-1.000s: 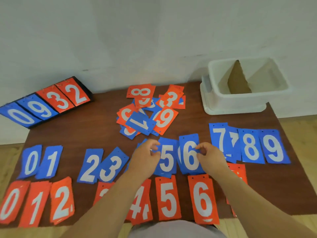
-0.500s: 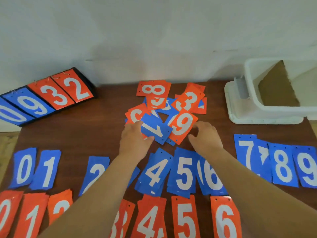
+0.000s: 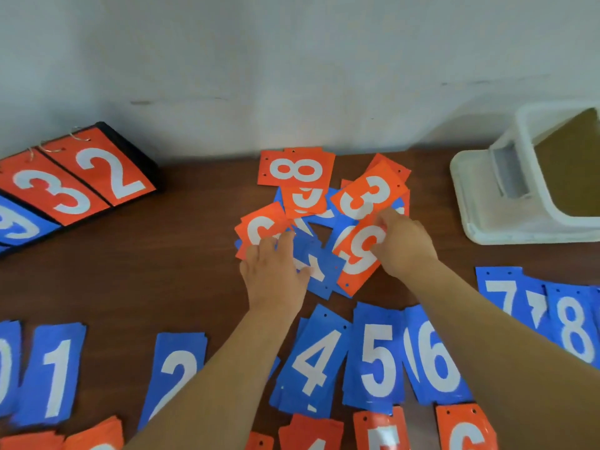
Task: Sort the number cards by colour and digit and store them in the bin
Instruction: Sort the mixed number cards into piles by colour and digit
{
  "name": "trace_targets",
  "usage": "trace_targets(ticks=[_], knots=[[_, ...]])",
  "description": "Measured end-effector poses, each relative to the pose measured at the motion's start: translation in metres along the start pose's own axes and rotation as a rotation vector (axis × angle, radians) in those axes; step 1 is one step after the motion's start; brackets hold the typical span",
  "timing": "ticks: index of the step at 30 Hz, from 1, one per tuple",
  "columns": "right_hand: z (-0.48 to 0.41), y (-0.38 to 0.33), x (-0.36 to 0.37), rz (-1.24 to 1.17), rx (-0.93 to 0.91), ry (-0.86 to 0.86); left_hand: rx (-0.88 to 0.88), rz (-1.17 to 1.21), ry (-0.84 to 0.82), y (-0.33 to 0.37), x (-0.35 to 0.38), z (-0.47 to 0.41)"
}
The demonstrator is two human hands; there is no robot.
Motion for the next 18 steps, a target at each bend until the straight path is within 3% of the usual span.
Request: trace_targets(ticks=[2, 6, 9, 13, 18], knots=[[0.014, 0.005, -0.012, -0.065, 0.01, 0.046, 0.016, 0.067, 0.017, -0.001, -0.008, 0.003], [0.066, 0.035, -0.04, -0.365, 0.108, 0.269, -0.094, 0.584, 0.095, -0.032, -0.027, 0.021], [0.106, 0.066, -0.034, -0.605, 0.211, 0.343, -0.2, 0.748, 0.132, -0.057, -0.037, 0.049], [0.141, 0.093, -0.008, -0.826, 0.233, 0.303, -0.256, 0.937, 0.075, -0.065, -0.031, 0.102], [0.183, 0.114, 0.004, -0.868, 0.149, 0.185, -0.299, 0.997, 0.092, -0.052, -0.014, 0.177]])
Point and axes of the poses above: each hand's wrist, its own z-axis away from the middle knuckle, its own x-axis out of the palm, y = z × x, the point moved 9 cm from there along -z, towards the middle knuckle, and after that the axes turned 9 degrees about -y, right-handed, at the moved point
